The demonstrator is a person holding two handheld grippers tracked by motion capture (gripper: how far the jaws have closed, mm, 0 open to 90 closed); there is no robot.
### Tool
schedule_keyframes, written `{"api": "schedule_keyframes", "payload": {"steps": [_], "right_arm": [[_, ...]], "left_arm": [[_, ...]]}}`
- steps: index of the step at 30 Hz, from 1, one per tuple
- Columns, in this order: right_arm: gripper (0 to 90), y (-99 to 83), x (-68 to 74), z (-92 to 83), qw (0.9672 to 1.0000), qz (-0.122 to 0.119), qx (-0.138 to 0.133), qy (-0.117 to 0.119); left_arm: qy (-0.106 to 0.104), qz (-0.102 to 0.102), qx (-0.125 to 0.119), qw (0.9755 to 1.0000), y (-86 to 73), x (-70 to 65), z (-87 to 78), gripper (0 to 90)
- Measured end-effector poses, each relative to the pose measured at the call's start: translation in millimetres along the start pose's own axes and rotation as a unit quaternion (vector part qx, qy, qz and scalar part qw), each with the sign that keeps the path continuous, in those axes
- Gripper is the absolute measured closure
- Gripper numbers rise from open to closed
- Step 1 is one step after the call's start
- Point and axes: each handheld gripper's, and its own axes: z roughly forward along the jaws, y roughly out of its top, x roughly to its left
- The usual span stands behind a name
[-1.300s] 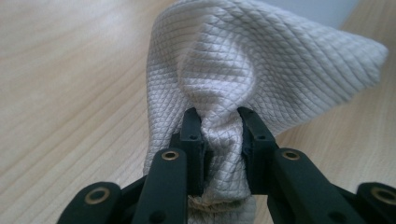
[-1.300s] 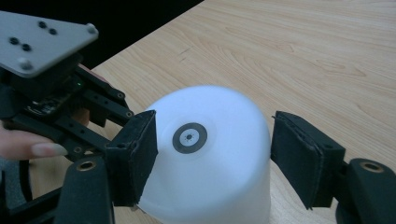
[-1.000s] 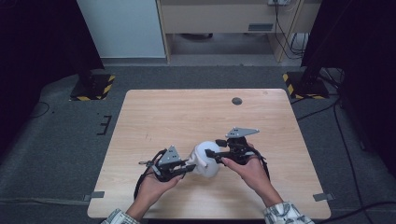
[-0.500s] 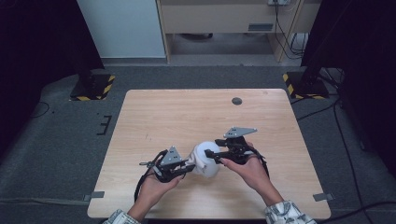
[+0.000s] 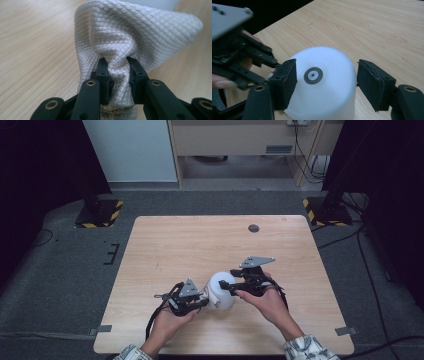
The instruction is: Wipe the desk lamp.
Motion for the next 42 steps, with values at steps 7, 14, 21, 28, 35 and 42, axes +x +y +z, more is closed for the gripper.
{"api": "schedule_keyframes", "payload": {"steps": [7, 14, 21, 28, 35, 42], "right_arm": [[33.1, 0.0, -1.8, -0.2, 1.0, 0.004, 0.001, 0.0], [33.0, -0.2, -2.6, -0.1, 1.0, 0.005, 0.0, 0.004], [33.0, -0.3, -3.2, -0.3, 1.0, 0.004, 0.001, 0.004], [33.0, 0.1, -3.2, -0.8, 1.0, 0.004, 0.003, 0.003], [33.0, 1.3, -3.2, -1.4, 1.0, 0.001, 0.005, 0.0], [32.9, 1.3, -5.7, -3.2, 1.0, 0.001, 0.006, -0.006]], "left_arm": [[-0.003, 0.019, 0.021, 0.9996, 0.5, -9.2, 7.8, 73.0], [0.01, 0.016, 0.061, 0.998, -4.3, -1.8, 19.6, 73.1], [-0.013, 0.022, 0.024, 0.9994, 2.2, -17.6, 11.6, 73.1], [-0.044, 0.022, -0.042, 0.9979, 12.7, -23.4, -3.9, 73.0], [-0.042, 0.025, -0.001, 0.9988, 7.4, -24.7, 14.3, 73.0], [-0.04, 0.024, 0.028, 0.9985, 4.4, -25.3, 29.7, 73.0]]}}
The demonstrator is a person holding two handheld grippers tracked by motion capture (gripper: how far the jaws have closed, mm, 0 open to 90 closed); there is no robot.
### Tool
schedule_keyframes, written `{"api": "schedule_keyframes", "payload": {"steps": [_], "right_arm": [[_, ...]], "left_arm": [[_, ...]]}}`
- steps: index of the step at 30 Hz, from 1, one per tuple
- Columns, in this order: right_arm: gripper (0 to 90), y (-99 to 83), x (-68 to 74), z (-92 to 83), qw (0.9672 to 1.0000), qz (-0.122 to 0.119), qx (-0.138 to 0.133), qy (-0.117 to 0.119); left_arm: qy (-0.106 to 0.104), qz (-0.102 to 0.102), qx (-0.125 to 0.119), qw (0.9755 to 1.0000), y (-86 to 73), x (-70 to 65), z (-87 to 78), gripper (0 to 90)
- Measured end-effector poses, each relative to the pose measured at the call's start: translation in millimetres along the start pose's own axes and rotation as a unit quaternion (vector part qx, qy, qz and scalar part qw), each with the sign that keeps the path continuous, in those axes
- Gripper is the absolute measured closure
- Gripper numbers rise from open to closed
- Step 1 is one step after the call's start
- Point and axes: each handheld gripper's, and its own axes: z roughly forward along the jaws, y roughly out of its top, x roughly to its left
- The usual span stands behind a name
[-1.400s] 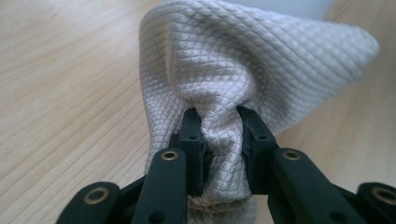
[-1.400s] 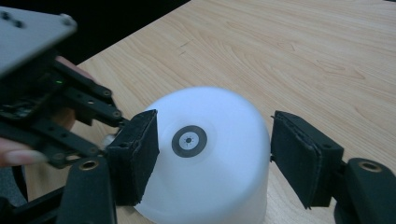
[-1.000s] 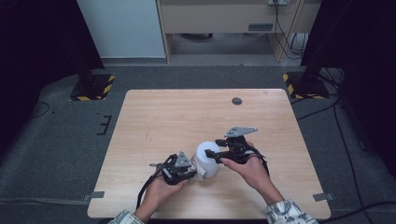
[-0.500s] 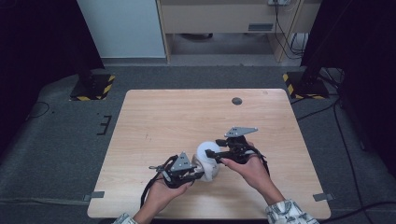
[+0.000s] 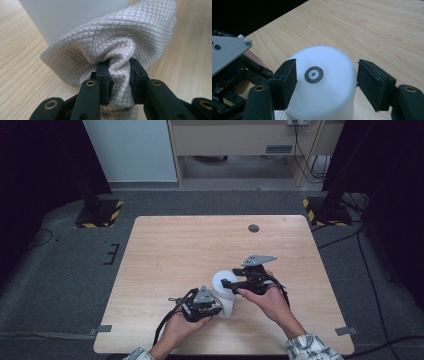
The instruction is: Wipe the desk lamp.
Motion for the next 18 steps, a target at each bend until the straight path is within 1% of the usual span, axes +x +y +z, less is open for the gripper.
{"api": "schedule_keyframes", "payload": {"steps": [1, 3, 5, 8, 9, 10, 11, 14, 16, 18], "right_arm": [[32.8, 0.0, -0.3, -0.4, 1.0, 0.001, 0.001, 0.0], [32.8, 0.0, -0.5, -0.6, 1.0, 0.002, 0.001, 0.001], [32.8, 0.2, -0.5, -0.6, 1.0, 0.001, 0.002, 0.001], [32.8, 0.3, -0.8, -0.6, 1.0, 0.001, 0.003, 0.001], [32.8, 0.4, -0.8, -0.6, 1.0, 0.001, 0.003, 0.001], [32.8, 0.4, -0.8, -0.6, 1.0, 0.001, 0.003, 0.001], [32.8, 0.5, -0.8, -0.5, 1.0, 0.0, 0.003, 0.001], [32.8, 0.5, -0.9, -0.6, 1.0, 0.0, 0.004, 0.001], [32.8, 0.5, -0.6, -0.6, 1.0, -0.001, 0.004, 0.001], [32.7, 0.6, -0.5, -0.5, 1.0, -0.001, 0.003, 0.002]], "left_arm": [[-0.001, 0.003, 0.0, 1.0, 0.7, -0.6, -0.1, 72.9], [-0.006, 0.005, -0.011, 0.9999, 2.7, -2.9, -1.5, 72.9], [-0.01, 0.004, -0.027, 0.9996, 5.9, -5.9, -4.1, 72.9], [-0.014, 0.008, -0.047, 0.9988, 11.0, -10.6, -6.5, 72.9], [-0.014, 0.012, -0.05, 0.9986, 12.0, -12.0, -5.9, 72.9], [-0.014, 0.012, -0.051, 0.9985, 12.5, -13.3, -4.6, 72.9], [-0.015, 0.014, -0.048, 0.9986, 13.1, -13.7, -2.6, 72.9], [-0.02, 0.012, -0.033, 0.9992, 12.3, -14.7, 6.0, 72.9], [-0.021, 0.012, -0.019, 0.9995, 10.0, -14.2, 12.0, 72.9], [-0.022, 0.019, -0.002, 0.9996, 7.8, -13.8, 16.7, 72.8]]}}
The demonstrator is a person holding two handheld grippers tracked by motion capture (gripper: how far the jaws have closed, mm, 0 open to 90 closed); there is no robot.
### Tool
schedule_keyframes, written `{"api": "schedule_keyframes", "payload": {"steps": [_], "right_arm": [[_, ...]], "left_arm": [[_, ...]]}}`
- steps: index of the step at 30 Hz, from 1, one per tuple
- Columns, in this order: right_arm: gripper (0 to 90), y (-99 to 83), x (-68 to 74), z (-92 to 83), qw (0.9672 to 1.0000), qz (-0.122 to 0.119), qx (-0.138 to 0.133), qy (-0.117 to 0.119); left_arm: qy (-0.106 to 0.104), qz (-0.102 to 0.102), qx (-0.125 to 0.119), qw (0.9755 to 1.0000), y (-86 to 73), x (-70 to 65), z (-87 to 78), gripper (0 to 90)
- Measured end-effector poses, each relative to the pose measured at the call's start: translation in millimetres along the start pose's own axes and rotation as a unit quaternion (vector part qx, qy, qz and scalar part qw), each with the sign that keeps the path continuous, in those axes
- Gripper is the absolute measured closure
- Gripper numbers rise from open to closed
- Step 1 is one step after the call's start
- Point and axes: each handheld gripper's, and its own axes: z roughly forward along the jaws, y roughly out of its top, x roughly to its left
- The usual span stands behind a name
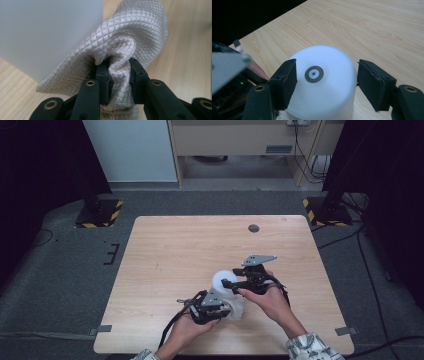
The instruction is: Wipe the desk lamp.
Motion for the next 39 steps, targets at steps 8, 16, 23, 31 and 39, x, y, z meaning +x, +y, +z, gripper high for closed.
{"api": "schedule_keyframes", "payload": {"steps": [8, 16, 23, 31, 39], "right_arm": [[32.7, 0.3, 1.0, 0.2, 1.0, 0.0, 0.002, 0.001], [32.4, 0.3, 1.8, 0.4, 1.0, -0.002, 0.004, 0.007], [32.8, 0.2, -1.8, 0.6, 1.0, 0.002, 0.002, 0.007], [32.7, 0.1, -2.4, 0.7, 1.0, 0.005, 0.002, 0.008], [32.7, 0.2, -2.5, 0.7, 0.9999, 0.006, 0.003, 0.008]], "left_arm": [[-0.005, -0.008, -0.066, 0.9977, 6.2, -1.5, -15.1, 72.9], [0.0, -0.005, 0.002, 1.0, -2.6, 0.0, 1.0, 72.7], [-0.005, -0.017, 0.002, 0.9998, -4.3, 6.5, -5.6, 72.7], [0.029, -0.041, -0.036, 0.9981, -10.2, 28.1, -43.7, 72.4], [0.048, -0.082, -0.071, 0.9929, -12.6, 59.5, -56.9, 72.6]]}}
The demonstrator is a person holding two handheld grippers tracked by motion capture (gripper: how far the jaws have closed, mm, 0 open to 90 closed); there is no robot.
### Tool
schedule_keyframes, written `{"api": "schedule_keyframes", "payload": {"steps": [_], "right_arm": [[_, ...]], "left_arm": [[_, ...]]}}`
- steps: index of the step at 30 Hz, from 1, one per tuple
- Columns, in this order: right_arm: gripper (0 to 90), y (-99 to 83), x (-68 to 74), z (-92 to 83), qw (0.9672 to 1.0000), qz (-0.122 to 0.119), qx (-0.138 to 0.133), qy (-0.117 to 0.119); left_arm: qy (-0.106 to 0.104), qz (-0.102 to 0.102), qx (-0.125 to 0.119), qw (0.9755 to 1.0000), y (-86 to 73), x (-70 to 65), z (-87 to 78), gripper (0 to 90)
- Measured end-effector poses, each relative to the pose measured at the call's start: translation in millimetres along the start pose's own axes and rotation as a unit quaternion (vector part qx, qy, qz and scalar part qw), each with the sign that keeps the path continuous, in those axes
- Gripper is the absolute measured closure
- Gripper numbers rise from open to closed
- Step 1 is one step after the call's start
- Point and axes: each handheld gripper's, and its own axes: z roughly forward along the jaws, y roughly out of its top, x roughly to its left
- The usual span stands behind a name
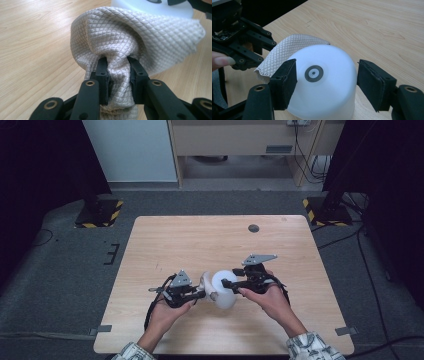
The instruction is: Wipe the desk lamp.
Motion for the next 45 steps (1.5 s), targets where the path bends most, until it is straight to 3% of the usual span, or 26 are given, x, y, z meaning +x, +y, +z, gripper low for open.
{"api": "schedule_keyframes", "payload": {"steps": [4, 6, 11, 13, 16, 18, 26, 30, 35, 45], "right_arm": [[32.7, -0.1, 0.1, -0.1, 1.0, 0.0, 0.0, 0.0], [32.5, -0.5, -0.5, -0.7, 1.0, 0.001, 0.0, 0.001], [32.2, -1.7, -1.4, -1.9, 1.0, 0.003, -0.001, 0.001], [32.2, -1.7, -1.6, -2.2, 1.0, 0.003, 0.0, 0.001], [32.1, -1.7, -2.0, -2.0, 1.0, 0.004, -0.001, 0.003], [32.0, -1.7, -2.3, -1.7, 1.0, 0.004, -0.001, 0.004], [31.9, -1.6, -3.1, -1.7, 1.0, 0.005, -0.001, 0.004], [31.8, -1.2, -3.1, -1.5, 1.0, 0.008, 0.001, 0.005], [17.8, -0.5, 0.6, -0.7, 0.9999, 0.006, 0.007, -0.011], [6.8, -5.4, 15.4, -19.2, 0.9989, -0.037, -0.029, -0.009]], "left_arm": [[0.001, 0.015, 0.013, 0.9998, 1.2, -5.2, 8.2, 72.6], [-0.001, 0.013, 0.024, 0.9996, -0.4, -4.6, 12.2, 72.6], [0.005, 0.028, 0.074, 0.9969, -5.0, -5.4, 26.8, 72.3], [0.007, 0.027, 0.063, 0.9976, -1.8, -5.3, 22.7, 72.2], [0.008, 0.017, 0.024, 0.9995, 4.6, -4.2, 11.0, 72.2], [0.007, 0.019, 0.018, 0.9996, 6.3, -4.4, 9.1, 72.2], [0.009, 0.027, 0.072, 0.997, -1.7, -5.7, 26.0, 72.1], [0.011, 0.03, 0.106, 0.9939, -6.3, -3.4, 36.7, 71.9], [0.016, 0.03, 0.096, 0.9948, -5.5, -3.2, 33.4, 71.9], [0.016, 0.022, 0.073, 0.9969, -4.0, 0.2, 25.8, 71.9]]}}
